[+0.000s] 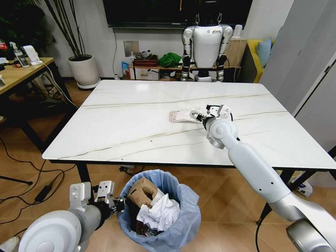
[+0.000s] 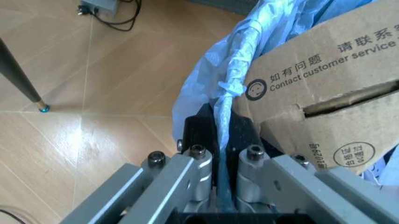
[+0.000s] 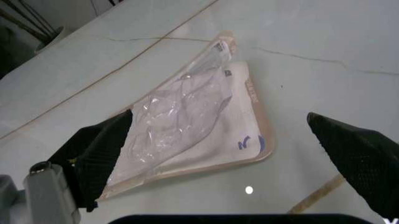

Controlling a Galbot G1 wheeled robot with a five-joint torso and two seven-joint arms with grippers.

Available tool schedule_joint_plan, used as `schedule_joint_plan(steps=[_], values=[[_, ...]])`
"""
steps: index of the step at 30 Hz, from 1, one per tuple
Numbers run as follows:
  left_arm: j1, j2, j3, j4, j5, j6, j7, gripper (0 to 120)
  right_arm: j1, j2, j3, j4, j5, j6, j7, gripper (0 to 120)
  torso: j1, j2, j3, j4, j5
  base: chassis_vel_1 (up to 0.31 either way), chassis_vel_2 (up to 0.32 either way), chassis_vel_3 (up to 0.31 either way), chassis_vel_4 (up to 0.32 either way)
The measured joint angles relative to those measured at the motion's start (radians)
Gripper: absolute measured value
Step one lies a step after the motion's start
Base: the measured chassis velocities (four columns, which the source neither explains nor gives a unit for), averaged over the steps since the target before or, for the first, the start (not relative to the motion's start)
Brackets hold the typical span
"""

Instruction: Pick up the trash bin and place the trash from the table into it.

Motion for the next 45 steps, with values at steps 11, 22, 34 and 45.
schedule_joint_plan(steps=[11, 22, 34, 45], values=[[-0.008, 0.002, -0.006, 0.0, -0.005, 0.0, 0.004, 0, 0.049, 0.067, -0.016, -0.073, -0.024, 0.0, -0.015, 100, 0.0, 0.0, 0.0, 0.0003, 0.0001, 0.0, 0.0, 0.0, 0.0], [-0.016, 0.005, -0.007, 0.0, -0.009, 0.0, 0.005, 0, 0.058, 0.093, -0.019, -0.125, -0.055, -0.001, -0.033, 88, 0.0, 0.0, 0.0, 0.0002, 0.0001, 0.0, 0.0, 0.0, 0.0], [-0.02, 0.009, -0.011, 0.0, -0.011, 0.0, 0.005, 0, 0.061, 0.103, -0.022, -0.158, -0.082, 0.005, -0.046, 45, 0.0, 0.0, 0.0, 0.0002, 0.0001, 0.0, 0.0, 0.0, 0.0], [-0.018, 0.012, -0.016, 0.0, -0.011, 0.0, 0.005, 0, 0.043, 0.094, -0.022, -0.152, -0.088, 0.013, -0.047, 3, 0.0, 0.0, 0.0, 0.0002, 0.0001, 0.0, 0.0, 0.0, 0.0]])
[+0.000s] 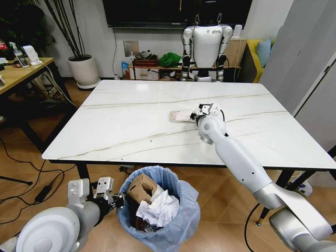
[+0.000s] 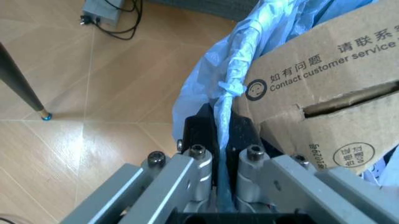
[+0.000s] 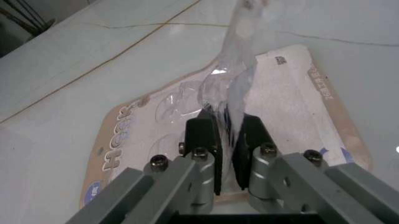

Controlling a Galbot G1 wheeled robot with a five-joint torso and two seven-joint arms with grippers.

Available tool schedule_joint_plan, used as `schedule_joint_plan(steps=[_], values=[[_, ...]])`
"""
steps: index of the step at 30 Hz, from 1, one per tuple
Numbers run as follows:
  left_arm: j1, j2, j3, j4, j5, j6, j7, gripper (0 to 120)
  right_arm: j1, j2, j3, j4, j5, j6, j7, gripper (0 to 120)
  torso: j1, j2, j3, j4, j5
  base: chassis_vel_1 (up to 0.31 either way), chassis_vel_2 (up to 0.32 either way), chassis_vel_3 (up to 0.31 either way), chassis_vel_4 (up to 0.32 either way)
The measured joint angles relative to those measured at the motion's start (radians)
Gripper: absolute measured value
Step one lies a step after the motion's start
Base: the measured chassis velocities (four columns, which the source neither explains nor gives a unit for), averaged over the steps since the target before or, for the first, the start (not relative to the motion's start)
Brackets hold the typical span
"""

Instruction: Pick up the trash bin and place the trash from the table into it.

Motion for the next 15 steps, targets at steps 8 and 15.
schedule_joint_plan(steps=[8, 15], values=[[0.005, 0.0, -0.001, 0.0, 0.002, 0.0, 0.0, 0, -0.021, -0.019, 0.003, 0.043, -0.002, 0.011, 0.003, 0, 0.0, 0.0, 0.0, 0.0001, 0.0001, 0.0, 0.0, 0.0, 0.0], [0.005, -0.001, -0.002, 0.0, 0.005, 0.0, 0.0, 0, -0.064, -0.115, 0.022, 0.217, 0.041, 0.017, 0.015, 0, 0.0, 0.0, 0.0, 0.0, 0.0005, 0.0, 0.0, 0.0, 0.0]])
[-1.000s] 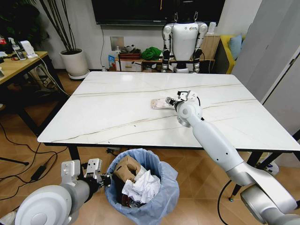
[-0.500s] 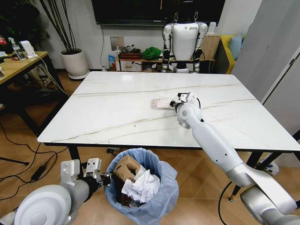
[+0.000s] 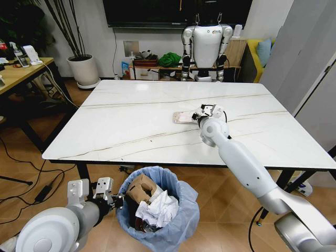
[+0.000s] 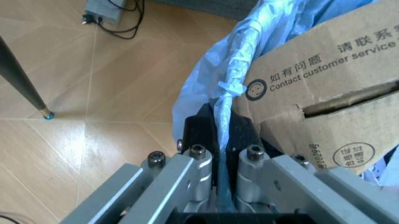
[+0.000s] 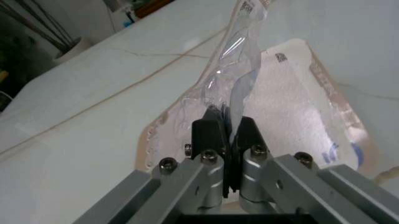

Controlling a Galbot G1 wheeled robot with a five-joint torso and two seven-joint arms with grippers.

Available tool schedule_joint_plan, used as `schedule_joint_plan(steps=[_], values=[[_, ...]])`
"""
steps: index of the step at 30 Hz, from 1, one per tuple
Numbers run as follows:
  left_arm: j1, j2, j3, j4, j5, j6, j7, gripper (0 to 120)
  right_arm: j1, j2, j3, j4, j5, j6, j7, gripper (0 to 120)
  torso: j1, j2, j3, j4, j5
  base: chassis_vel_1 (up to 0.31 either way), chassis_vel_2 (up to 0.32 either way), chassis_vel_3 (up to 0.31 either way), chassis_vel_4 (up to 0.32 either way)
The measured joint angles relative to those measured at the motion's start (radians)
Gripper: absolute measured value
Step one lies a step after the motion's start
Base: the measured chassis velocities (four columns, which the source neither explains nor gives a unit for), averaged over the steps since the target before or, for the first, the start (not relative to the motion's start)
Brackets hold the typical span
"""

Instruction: Pick up the trash bin and place the trash from the table into it.

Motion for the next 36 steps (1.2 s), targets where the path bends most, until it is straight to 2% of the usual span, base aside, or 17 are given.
schedule_joint_plan(steps=[3, 4, 8, 10, 11, 14, 18, 25, 36], values=[[-0.002, -0.002, 0.0, 0.0, 0.001, 0.0, 0.0, 0, -0.021, -0.068, 0.006, 0.121, 0.046, -0.003, 0.001, 0, 0.0, 0.0, 0.0, -0.0003, -0.0005, 0.0, 0.0, 0.0, 0.0], [-0.002, -0.002, 0.0, 0.0, 0.001, 0.0, 0.0, 0, -0.021, -0.068, 0.006, 0.121, 0.046, -0.003, 0.001, 0, 0.0, 0.0, 0.0, -0.0003, -0.0005, 0.0, 0.0, 0.0, 0.0], [-0.003, -0.008, 0.003, 0.0, 0.002, 0.0, 0.0, 0, -0.041, -0.133, 0.007, 0.278, 0.103, -0.015, -0.003, 0, 0.0, 0.0, 0.0, -0.0001, -0.0004, 0.0, 0.0, 0.0, 0.0], [-0.002, -0.012, 0.003, 0.0, 0.005, 0.0, -0.001, 0, -0.056, -0.183, 0.002, 0.398, 0.159, -0.034, -0.024, 0, 0.0, 0.0, 0.0, 0.0, 0.0, 0.0, 0.0, 0.0, 0.0], [-0.002, -0.012, 0.003, 0.0, 0.005, 0.0, -0.001, 0, -0.056, -0.183, 0.002, 0.398, 0.159, -0.034, -0.024, 0, 0.0, 0.0, 0.0, 0.0, 0.0, 0.0, 0.0, 0.0, 0.0], [-0.002, -0.016, 0.003, 0.0, 0.006, 0.0, -0.001, 0, -0.071, -0.242, 0.001, 0.54, 0.226, -0.059, -0.071, 0, 0.0, 0.0, 0.0, 0.0002, -0.0007, 0.0, 0.0, 0.0, 0.0], [-0.005, -0.019, 0.003, 0.0, 0.006, 0.0, -0.001, 0, -0.101, -0.304, 0.0, 0.664, 0.268, -0.084, -0.123, 0, 0.0, 0.0, 0.0, 0.0001, -0.0006, 0.0, 0.0, 0.0, 0.0], [-0.009, -0.03, 0.009, 0.0, 0.007, 0.0, -0.008, 0, -0.183, -0.404, 0.003, 0.815, 0.288, -0.11, -0.181, 0, 0.0, 0.0, 0.0, -0.0001, -0.0005, 0.0, 0.0, 0.0, 0.0], [-0.016, -0.037, 0.008, 0.0, 0.004, 0.0, -0.02, 0, -0.215, -0.544, -0.017, 0.992, 0.388, -0.148, -0.237, 0, 0.0, 0.0, 0.0, 0.0, -0.0005, 0.0, 0.0, 0.0, 0.0]])
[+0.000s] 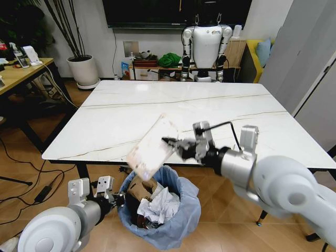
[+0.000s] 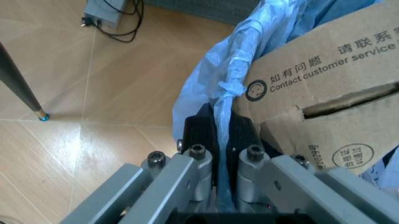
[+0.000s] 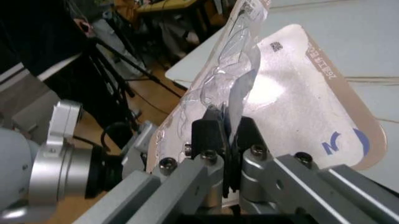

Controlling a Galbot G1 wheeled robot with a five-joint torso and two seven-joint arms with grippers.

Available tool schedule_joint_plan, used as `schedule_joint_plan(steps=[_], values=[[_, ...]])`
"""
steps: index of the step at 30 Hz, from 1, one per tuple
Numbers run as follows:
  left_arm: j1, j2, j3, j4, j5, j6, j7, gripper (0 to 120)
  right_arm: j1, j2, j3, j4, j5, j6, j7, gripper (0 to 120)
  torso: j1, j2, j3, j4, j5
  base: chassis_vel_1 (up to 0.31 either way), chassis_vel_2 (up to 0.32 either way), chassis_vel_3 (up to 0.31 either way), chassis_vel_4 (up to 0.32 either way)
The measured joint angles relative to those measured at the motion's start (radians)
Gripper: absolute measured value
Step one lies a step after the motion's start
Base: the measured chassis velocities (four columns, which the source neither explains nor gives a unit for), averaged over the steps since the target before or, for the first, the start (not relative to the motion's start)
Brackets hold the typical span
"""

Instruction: Pick up the trash bin and place the trash from the table into it.

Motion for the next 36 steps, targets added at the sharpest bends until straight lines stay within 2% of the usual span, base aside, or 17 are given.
schedule_joint_plan(steps=[8, 20, 25, 26, 32, 34, 36], values=[[-0.001, 0.004, -0.005, 0.0, -0.005, 0.0, -0.006, 0, -0.097, -0.078, -0.025, 0.014, -0.106, -0.046, -0.104, 0, 0.0, 0.0, 0.0, -0.0001, 0.0001, 0.0, 0.0, 0.0, 0.0], [0.004, 0.004, -0.008, 0.0, -0.006, 0.0, -0.013, 0, -0.139, -0.111, -0.098, 0.008, -0.238, -0.08, -0.182, 0, 0.0, 0.0, 0.0, 0.0, 0.0001, 0.0, 0.0, 0.0, 0.0], [0.009, 0.001, -0.009, 0.0, -0.005, 0.0, -0.018, 0, -0.133, -0.104, -0.121, 0.007, -0.279, -0.087, -0.182, 20, 0.0, 0.0, 0.0, 0.0001, 0.0001, 0.0, 0.0, 0.0, 0.0], [0.009, 0.001, -0.009, 0.0, -0.005, 0.0, -0.018, 0, -0.133, -0.104, -0.121, 0.007, -0.279, -0.087, -0.182, 20, 0.0, 0.0, 0.0, 0.0001, 0.0001, 0.0, 0.0, 0.0, 0.0], [0.013, 0.0, -0.009, 0.0, -0.003, 0.0, -0.018, 0, -0.133, -0.103, -0.107, 0.006, -0.287, -0.086, -0.178, 47, 0.0, 0.0, 0.0, 0.0001, 0.0001, 0.0, 0.0, 0.0, 0.0], [0.013, 0.001, -0.009, 0.0, -0.003, 0.0, -0.018, 0, -0.132, -0.102, -0.105, 0.006, -0.287, -0.086, -0.178, 49, 0.0, 0.0, 0.0, 0.0, 0.0001, 0.0, 0.0, 0.0, 0.0], [0.014, 0.001, -0.009, 0.0, -0.003, 0.0, -0.018, 0, -0.133, -0.1, -0.092, 0.006, -0.287, -0.085, -0.174, 59, 0.0, 0.0, 0.0, 0.0001, 0.0001, 0.0, 0.0, 0.0, 0.0]])
